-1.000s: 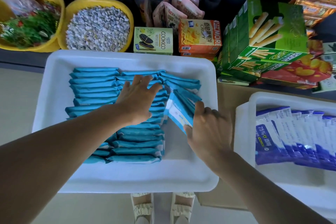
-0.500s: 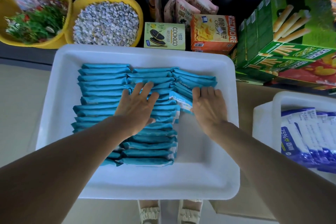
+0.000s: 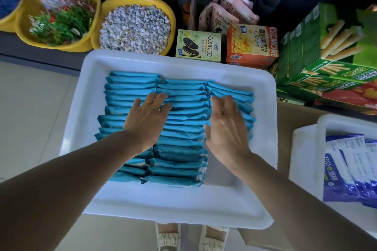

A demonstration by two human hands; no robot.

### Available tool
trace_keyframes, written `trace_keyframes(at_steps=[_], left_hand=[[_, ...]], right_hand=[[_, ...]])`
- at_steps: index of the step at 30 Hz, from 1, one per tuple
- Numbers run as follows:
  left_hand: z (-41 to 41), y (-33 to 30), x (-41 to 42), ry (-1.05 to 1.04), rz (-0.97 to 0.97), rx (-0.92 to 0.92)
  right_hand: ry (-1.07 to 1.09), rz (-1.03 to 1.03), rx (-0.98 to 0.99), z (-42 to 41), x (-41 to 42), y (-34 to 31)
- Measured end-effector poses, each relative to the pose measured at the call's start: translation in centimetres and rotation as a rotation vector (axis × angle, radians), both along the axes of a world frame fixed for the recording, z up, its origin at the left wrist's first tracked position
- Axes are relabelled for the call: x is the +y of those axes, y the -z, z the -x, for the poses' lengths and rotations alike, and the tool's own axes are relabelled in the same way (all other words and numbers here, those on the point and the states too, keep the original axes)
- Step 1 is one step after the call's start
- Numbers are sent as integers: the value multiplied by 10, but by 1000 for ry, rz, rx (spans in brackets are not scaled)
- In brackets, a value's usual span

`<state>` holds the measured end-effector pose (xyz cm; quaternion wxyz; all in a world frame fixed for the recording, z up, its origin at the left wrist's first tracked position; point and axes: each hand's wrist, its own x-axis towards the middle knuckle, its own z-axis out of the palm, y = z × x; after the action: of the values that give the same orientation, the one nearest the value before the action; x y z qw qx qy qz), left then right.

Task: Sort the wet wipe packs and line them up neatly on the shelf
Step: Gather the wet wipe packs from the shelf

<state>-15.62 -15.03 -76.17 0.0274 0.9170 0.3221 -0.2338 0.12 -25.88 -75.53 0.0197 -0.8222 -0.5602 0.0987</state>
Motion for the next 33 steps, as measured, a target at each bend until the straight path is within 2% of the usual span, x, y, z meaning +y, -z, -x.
trace_keyframes(at_steps=[2, 4, 7, 12, 18, 21, 25, 28, 30, 33], left_hand=[[14, -4, 0, -75, 13, -14], [31, -5, 2, -176, 58, -7], [54, -3, 5, -214, 119, 13], [59, 2, 12, -187, 60, 20], [69, 2, 14, -198, 61, 5], [73, -3, 9, -226, 76, -20], [80, -22, -9, -243, 197, -198], [94, -30, -24, -108, 281, -82], [101, -27, -30, -96, 272, -11], [102, -23, -30, -181, 241, 13]], right_hand=[[90, 194, 258, 17, 4, -9], [187, 385, 418, 27, 7, -3], [278, 422, 556, 36, 15, 10], [334, 314, 581, 49, 20, 14], [238, 267, 553, 55, 19, 12], [205, 313, 560, 50, 13, 6], [302, 371, 549, 53, -11, -8], [416, 587, 661, 57, -26, -11], [414, 668, 729, 64, -27, -7], [325, 642, 629, 77, -21, -3]])
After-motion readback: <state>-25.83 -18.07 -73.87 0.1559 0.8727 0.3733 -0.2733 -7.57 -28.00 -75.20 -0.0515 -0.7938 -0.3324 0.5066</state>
